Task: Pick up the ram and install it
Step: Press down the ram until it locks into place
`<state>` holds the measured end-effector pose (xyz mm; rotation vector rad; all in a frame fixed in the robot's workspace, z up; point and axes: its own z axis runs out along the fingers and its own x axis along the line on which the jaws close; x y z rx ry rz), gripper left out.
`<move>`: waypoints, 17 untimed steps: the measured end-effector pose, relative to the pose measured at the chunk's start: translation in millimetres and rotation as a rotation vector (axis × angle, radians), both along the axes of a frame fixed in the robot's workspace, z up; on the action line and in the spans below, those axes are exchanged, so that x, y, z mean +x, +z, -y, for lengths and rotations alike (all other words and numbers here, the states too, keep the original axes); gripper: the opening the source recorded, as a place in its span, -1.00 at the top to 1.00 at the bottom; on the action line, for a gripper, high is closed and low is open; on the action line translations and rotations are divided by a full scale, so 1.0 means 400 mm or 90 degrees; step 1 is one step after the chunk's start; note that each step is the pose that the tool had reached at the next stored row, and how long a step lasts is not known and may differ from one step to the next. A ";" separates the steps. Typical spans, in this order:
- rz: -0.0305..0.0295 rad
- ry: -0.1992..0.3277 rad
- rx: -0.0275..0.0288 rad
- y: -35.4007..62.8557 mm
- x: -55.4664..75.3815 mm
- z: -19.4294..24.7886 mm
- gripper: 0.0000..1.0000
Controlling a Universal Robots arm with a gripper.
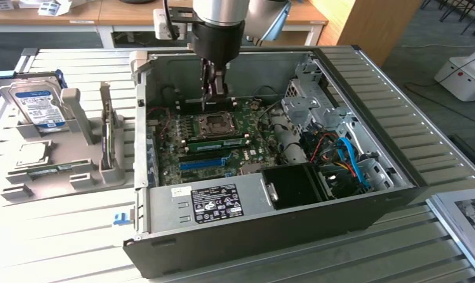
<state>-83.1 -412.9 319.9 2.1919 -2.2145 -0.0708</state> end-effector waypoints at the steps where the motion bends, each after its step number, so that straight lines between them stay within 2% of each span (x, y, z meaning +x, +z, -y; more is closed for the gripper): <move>1: 0.0000 0.000 0.0000 0.000 0.001 0.000 0.80; 17: 0.0000 0.000 0.0000 0.000 0.036 0.000 0.80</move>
